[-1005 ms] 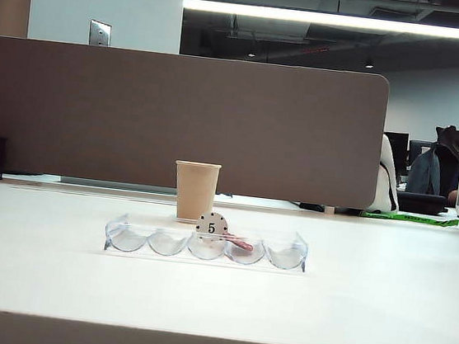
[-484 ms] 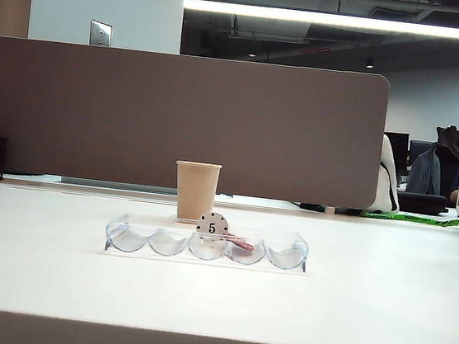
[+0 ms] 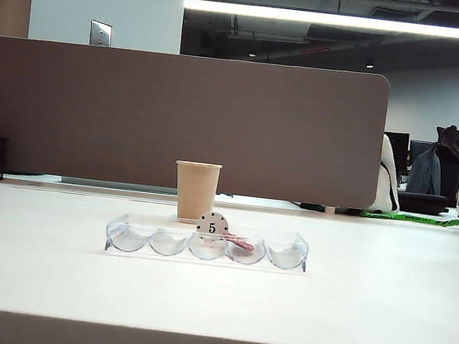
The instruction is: Pick up the chip with the greater value and put it into the paper cup.
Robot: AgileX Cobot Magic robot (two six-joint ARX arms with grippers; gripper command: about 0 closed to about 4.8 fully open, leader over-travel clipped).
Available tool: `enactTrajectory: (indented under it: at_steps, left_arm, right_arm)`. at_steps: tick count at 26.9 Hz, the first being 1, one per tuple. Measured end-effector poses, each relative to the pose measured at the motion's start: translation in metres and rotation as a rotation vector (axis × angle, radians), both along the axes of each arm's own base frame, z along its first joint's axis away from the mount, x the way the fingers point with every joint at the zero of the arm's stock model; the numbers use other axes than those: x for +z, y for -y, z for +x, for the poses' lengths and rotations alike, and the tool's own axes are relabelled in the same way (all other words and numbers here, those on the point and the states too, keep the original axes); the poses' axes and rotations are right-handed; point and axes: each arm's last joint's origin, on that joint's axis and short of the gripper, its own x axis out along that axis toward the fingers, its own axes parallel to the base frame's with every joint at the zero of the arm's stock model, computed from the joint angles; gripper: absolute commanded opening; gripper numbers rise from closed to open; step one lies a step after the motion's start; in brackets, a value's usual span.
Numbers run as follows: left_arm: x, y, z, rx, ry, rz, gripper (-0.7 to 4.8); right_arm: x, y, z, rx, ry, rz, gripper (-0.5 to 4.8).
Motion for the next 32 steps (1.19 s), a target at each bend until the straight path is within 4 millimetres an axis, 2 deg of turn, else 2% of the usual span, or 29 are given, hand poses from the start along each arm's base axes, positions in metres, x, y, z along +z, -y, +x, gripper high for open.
enactTrajectory:
  at_steps: [7,16,32]
  left_arm:
    - [0.0015,0.0007,-0.0001,-0.024,0.016,0.000,-0.06]
    - [0.0029,0.0013,-0.0002,-0.046,0.030,-0.003,-0.06]
    - [0.0029,0.0013,-0.0002,-0.047,0.030,-0.003,-0.06]
  right_arm:
    - [0.0003,0.0022,0.0003,-0.078,-0.001,0.039,-0.05]
    - [0.0067,0.0024,0.0001,-0.082,0.059,0.086,-0.05]
    - [0.0039,0.0027,0.0003,-0.094,0.031,0.084,-0.05]
